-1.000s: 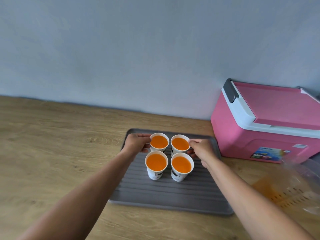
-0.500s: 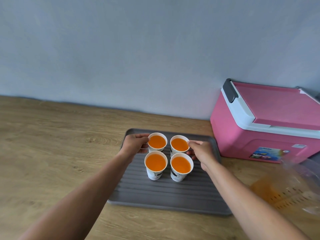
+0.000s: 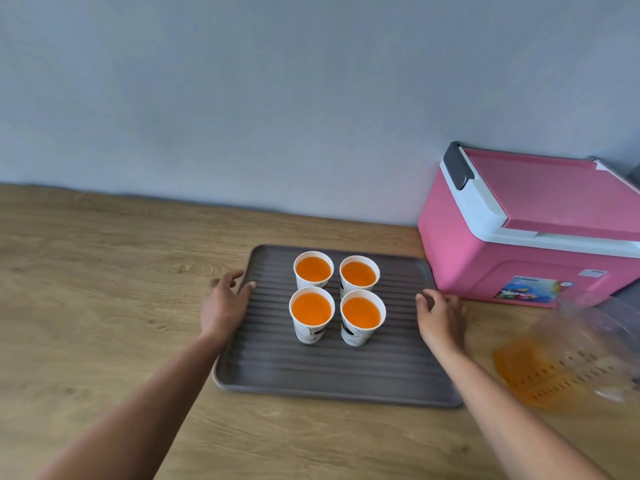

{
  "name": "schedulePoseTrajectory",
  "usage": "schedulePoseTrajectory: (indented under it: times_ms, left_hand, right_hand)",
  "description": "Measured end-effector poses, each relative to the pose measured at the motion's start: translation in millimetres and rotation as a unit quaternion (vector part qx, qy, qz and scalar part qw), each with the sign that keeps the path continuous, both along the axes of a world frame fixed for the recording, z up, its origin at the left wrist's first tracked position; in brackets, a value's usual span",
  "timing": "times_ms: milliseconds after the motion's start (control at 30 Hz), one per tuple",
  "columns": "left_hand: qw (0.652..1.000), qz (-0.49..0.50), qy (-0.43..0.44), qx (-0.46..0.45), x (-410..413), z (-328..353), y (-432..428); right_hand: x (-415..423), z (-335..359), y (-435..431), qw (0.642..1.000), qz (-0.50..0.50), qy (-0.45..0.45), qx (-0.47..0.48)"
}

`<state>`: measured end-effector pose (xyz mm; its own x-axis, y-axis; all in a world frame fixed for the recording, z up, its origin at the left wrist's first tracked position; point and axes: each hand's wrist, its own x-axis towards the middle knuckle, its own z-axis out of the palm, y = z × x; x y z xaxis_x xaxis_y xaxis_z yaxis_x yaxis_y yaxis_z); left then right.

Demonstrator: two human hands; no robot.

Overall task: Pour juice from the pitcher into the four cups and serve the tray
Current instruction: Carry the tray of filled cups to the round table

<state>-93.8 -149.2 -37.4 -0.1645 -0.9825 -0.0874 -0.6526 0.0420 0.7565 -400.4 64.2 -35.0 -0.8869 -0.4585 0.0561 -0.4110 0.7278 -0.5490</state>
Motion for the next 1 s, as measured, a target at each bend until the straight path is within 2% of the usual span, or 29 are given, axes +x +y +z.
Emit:
schedulePoseTrajectory:
  times_ms: [100, 267, 467, 1000]
  left_hand:
    - [1.000, -0.014, -0.018, 0.006, 6, -8, 5]
    - [0.997, -0.019, -0.072, -0.017, 7, -11, 7]
    - [0.987, -0.033, -0.153, -0.035, 5, -14, 10]
    - [0.988, -0.072, -0.133, -0.027, 25, -18, 19]
  right_hand:
    - [-2, -9, 10, 0.998, -0.015, 0.046, 0.028]
    - [-7, -13, 19, 0.999, -0.013, -0.035, 0.034]
    - [-13, -17, 20, 0.998, -0.007, -0.031, 0.056]
    - [-1, -35, 44, 0.993, -0.066, -0.079, -0.056]
